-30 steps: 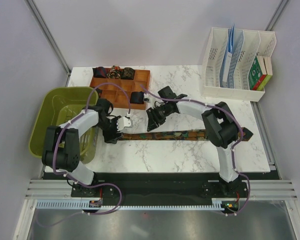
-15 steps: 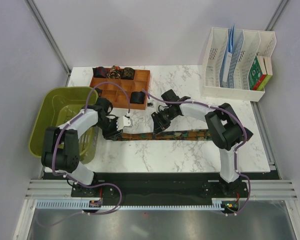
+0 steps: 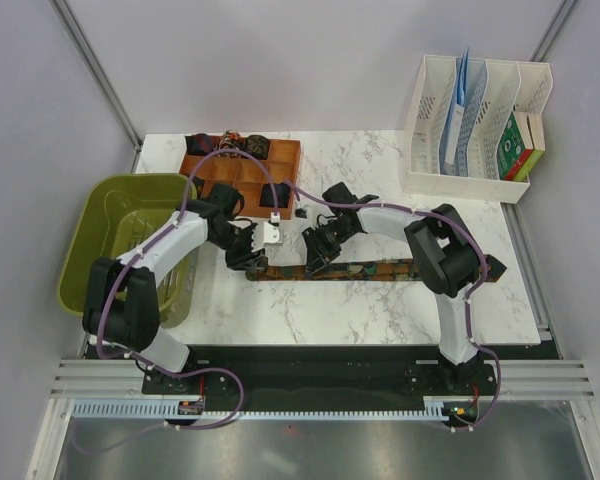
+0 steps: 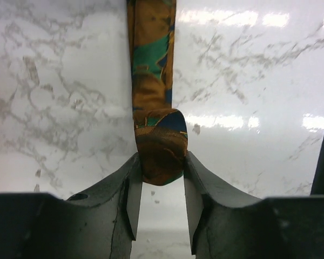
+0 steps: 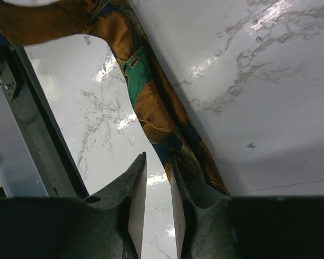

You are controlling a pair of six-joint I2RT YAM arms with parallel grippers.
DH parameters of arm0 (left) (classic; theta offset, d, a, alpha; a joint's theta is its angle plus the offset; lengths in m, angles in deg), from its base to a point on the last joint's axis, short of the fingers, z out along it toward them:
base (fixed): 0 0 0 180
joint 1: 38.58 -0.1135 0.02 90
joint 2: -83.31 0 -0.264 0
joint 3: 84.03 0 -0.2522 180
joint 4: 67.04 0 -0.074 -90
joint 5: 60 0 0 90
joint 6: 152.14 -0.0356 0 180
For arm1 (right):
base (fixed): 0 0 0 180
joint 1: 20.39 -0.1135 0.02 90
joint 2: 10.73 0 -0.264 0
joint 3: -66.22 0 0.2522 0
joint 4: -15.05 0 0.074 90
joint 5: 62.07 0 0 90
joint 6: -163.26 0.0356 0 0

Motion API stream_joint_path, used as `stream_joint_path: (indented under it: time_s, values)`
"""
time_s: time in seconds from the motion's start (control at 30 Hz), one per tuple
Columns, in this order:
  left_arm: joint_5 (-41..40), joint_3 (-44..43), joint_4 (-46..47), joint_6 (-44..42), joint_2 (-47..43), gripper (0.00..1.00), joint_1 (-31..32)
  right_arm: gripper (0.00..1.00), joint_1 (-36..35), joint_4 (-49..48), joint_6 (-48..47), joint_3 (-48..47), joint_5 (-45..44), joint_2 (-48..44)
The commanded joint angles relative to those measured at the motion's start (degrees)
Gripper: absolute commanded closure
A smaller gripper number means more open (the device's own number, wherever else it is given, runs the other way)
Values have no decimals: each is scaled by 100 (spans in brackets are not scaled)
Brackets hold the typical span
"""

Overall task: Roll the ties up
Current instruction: Roll the tie at the center of the board.

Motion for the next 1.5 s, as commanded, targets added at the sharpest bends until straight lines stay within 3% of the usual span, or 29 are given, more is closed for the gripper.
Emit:
stream_joint_path:
  time_s: [0.0,0.3,0.6,0.9,1.27,1.47]
  values:
    - [580,-229,159,660,170,57,374,65,93,-193,409,-37,641,-298]
    - [651,-168,1029,1117,820,56,770,50,366,-2686,2963,1113,1221,-896]
    - [826,-265,1345,1416,1164,57,840,48,349,-4709,4653,1957,1099,-896]
    - [976,-212,1539,1653,1278,58,841,47,129,-5309,5190,2108,686,-712]
    - [1029,-247,1592,1732,1322,58,841,49,-47,-4940,4962,1862,343,-272]
    - [1046,-256,1627,1768,1366,58,849,50,-117,-5220,5251,1801,316,-140]
